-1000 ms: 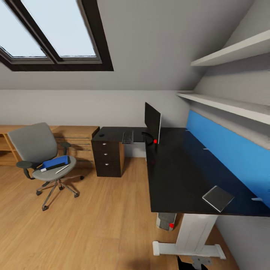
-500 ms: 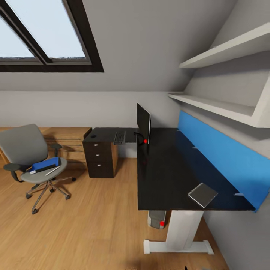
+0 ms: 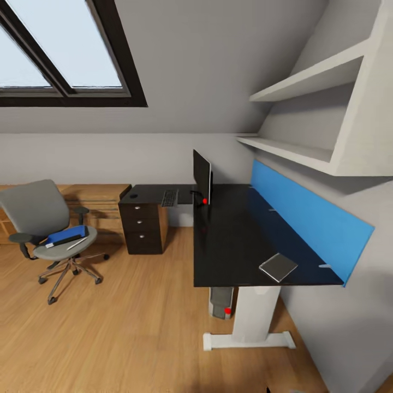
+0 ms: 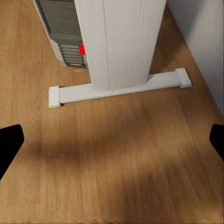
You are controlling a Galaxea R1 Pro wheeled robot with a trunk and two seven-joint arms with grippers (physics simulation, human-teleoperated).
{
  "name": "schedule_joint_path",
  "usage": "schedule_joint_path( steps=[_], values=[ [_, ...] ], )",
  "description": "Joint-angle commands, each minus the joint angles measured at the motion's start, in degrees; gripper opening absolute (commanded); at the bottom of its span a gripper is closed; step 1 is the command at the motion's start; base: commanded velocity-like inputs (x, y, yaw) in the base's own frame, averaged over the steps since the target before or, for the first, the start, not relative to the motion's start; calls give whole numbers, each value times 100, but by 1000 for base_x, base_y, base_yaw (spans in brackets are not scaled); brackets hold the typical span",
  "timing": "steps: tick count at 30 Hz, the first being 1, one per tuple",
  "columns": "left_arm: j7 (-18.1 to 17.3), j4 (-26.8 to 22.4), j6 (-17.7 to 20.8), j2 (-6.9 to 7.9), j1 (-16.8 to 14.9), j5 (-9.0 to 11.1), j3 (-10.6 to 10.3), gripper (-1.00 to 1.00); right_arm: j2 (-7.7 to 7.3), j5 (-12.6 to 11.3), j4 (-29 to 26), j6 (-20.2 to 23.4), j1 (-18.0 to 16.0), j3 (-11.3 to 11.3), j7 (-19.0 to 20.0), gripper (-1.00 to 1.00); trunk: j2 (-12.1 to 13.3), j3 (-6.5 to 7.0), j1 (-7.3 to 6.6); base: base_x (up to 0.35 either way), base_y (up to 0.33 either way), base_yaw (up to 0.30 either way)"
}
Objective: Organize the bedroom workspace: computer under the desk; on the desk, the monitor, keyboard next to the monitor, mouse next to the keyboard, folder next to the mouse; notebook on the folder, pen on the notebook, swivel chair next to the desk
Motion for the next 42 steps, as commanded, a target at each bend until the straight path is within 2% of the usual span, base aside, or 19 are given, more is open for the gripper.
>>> schedule_joint_path(
  steps=[1,11,14,18,19,29,30,36,41,42],
  values=[
    [-33,8,-15,1,-5,61,-41,100,-1,-26,10,-24,-6,-19,27,100,-5,-7,-3,-284,-157,-1],
    [-19,8,-14,13,-5,76,-36,100,-11,-60,-57,123,-12,-26,-3,100,-5,-7,-3,-44,-199,0],
    [-17,8,-17,16,-5,77,-34,100,-41,-74,-186,423,-20,-31,-9,100,-5,-7,-3,-6,-45,0],
    [-13,8,-21,17,-5,78,-33,100,-118,-82,-621,1139,-27,-41,-14,100,-5,-7,-3,-3,-21,0],
    [-10,8,-22,18,-5,78,-32,100,-159,-84,-960,1575,-29,-51,-17,100,-5,-7,-3,-1,-9,0],
    [-12,8,-24,19,-5,80,-32,100,-344,-88,-3125,3920,-32,-90,-337,100,-5,-7,-3,0,-3,0],
    [-13,8,-24,19,-5,79,-32,100,-367,-88,-3584,4284,-32,-109,-450,100,-5,-7,-3,0,0,0],
    [-14,5,-24,19,-5,79,-37,100,-398,-88,-4935,5277,-33,-319,-929,100,-5,-7,-3,68,0,0],
    [-14,6,-18,17,-5,79,-40,100,-404,-91,-5817,5805,-33,-403,-1081,100,-5,-7,-3,207,0,0],
    [-15,6,-14,13,-5,79,-40,100,-403,-91,-6220,5907,-33,-417,-1101,100,-5,-7,-3,258,0,0]
  ],
)
